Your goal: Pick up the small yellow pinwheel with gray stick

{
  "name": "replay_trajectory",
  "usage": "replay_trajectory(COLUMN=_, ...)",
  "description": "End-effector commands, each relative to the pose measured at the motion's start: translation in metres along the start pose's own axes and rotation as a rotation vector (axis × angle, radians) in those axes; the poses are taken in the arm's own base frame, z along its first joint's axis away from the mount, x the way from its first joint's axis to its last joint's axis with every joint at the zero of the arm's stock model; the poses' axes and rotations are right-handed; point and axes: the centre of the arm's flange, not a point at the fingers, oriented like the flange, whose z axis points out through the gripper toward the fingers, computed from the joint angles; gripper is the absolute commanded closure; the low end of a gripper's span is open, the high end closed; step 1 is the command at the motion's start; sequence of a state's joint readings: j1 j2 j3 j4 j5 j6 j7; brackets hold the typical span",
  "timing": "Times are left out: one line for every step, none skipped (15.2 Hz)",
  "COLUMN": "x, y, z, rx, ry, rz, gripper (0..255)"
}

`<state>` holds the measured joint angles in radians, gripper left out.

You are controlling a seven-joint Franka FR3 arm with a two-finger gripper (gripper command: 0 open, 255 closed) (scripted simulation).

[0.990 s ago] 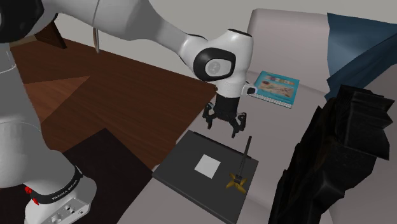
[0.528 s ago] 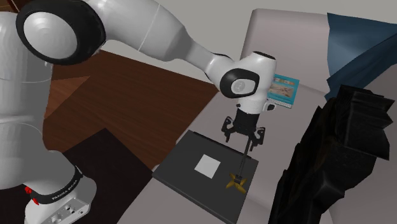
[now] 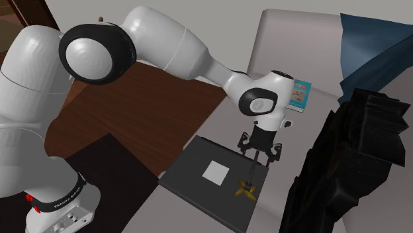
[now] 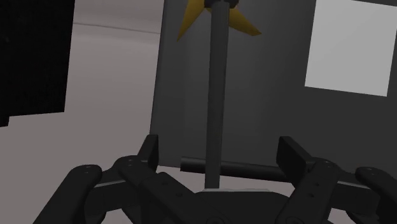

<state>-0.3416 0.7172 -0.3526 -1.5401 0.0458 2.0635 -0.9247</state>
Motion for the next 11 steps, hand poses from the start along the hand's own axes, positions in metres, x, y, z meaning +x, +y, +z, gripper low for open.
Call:
replay_trajectory(x=0.0026, y=0.0010, z=0.0095, rx=0.000, ry=0.000, rz=0.000, gripper=0)
replay_trajectory(x=0.0046, y=0.0010, z=0.0176, rx=0.000, ry=0.000, rz=0.000, gripper=0)
replay_trajectory(x=0.0046, y=0.0010, z=0.0176, rx=0.000, ry=0.000, rz=0.000, gripper=0)
replay_trajectory(x=0.0046, y=0.0010, z=0.0176, rx=0.000, ry=0.000, rz=0.000, gripper=0)
replay_trajectory(x=0.0046, y=0.0010, z=0.0179, rx=0.000, ry=0.000, rz=0.000, gripper=255)
replay_trajectory(x=0.0046, y=0.0011, z=0.0177, rx=0.000, ry=0.000, rz=0.000, gripper=255)
replay_trajectory(x=0.0047, y=0.0010, z=0.0176, rx=0.000, ry=0.000, rz=0.000, gripper=255)
replay_trajectory(x=0.0046, y=0.0011, z=0.0176, rx=0.000, ry=0.000, rz=0.000, gripper=255)
replay_trajectory(x=0.0046, y=0.0010, z=0.0175, rx=0.000, ry=0.000, rz=0.000, gripper=255)
replay_trajectory(x=0.0046, y=0.0010, z=0.0175, rx=0.000, ry=0.000, rz=0.000, gripper=255)
replay_trajectory(x=0.0046, y=0.0010, z=0.0175, rx=0.000, ry=0.000, rz=0.000, gripper=255)
